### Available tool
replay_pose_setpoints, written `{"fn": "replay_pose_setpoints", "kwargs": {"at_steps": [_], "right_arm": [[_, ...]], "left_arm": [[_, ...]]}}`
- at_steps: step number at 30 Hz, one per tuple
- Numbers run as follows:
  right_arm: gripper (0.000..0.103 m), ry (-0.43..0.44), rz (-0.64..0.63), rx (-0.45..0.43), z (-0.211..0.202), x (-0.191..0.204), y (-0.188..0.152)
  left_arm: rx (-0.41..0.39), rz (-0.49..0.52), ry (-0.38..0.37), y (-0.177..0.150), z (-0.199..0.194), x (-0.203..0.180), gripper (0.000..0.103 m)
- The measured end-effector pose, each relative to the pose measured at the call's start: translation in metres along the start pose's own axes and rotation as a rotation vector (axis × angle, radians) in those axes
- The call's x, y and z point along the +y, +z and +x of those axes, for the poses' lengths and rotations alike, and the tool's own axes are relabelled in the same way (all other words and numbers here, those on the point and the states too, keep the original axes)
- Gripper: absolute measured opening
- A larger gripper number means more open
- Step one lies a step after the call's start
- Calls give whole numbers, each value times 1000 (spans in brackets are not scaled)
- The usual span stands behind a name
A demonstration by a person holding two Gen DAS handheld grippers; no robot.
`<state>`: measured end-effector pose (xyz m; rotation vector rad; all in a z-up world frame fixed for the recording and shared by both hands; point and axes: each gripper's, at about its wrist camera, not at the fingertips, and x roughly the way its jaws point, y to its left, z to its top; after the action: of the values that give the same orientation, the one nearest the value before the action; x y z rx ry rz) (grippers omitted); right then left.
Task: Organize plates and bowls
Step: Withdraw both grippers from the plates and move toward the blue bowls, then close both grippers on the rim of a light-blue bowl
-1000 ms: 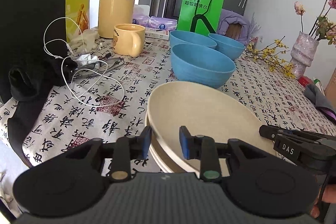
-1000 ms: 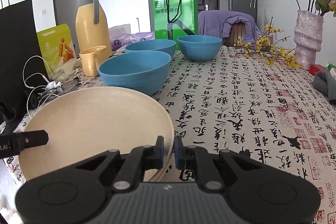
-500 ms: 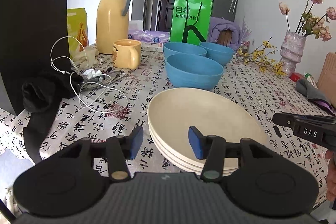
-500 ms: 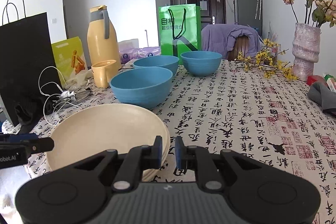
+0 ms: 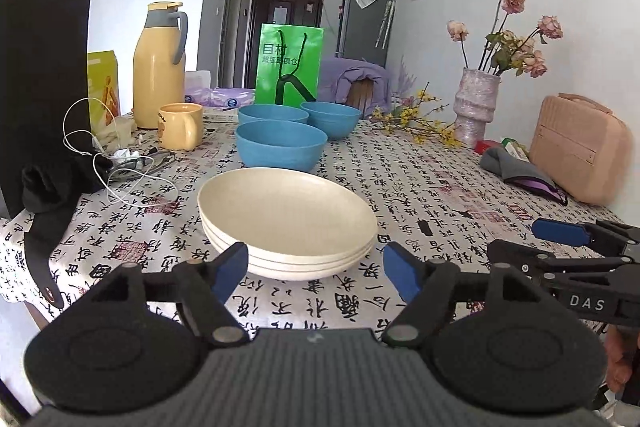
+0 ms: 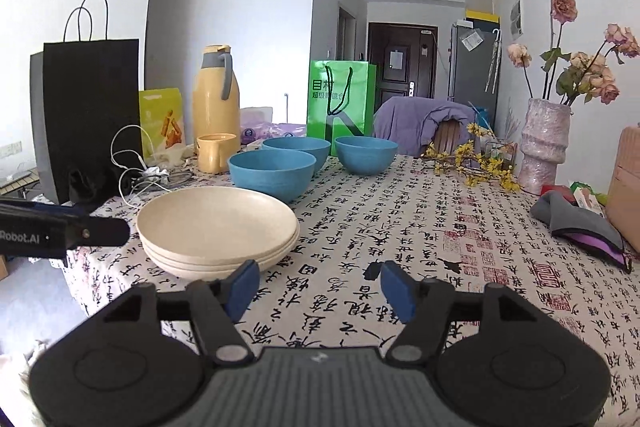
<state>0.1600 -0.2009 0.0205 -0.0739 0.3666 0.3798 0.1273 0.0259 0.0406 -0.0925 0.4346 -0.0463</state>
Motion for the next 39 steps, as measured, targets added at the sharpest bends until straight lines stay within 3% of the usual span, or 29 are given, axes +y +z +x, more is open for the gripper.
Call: {"fn": "replay_pose_setpoints", "kwargs": {"at_steps": [6, 12, 21, 26, 30, 34, 39], "right_arm": [[79, -28, 29, -40, -24, -1, -7], [103, -64, 42, -73, -28, -2, -6], [103, -48, 73, -28, 6, -6, 14], [103, 24, 154, 23, 58, -20, 48], [98, 99, 218, 70, 121, -36, 83], [94, 173, 251, 140, 195, -44, 117], [76, 217, 267, 247, 287, -43, 144]], "left_arm": [[10, -26, 13, -8, -7, 1, 81], [1, -52, 66, -5, -7, 10, 100], [-4, -67, 91, 22, 20, 29, 103], [15, -45, 68, 60, 64, 47, 103], [55, 1, 48, 97, 125, 67, 101], [90, -13, 107, 132, 185, 88, 83], [202, -61, 37, 160, 260, 113, 67]]}}
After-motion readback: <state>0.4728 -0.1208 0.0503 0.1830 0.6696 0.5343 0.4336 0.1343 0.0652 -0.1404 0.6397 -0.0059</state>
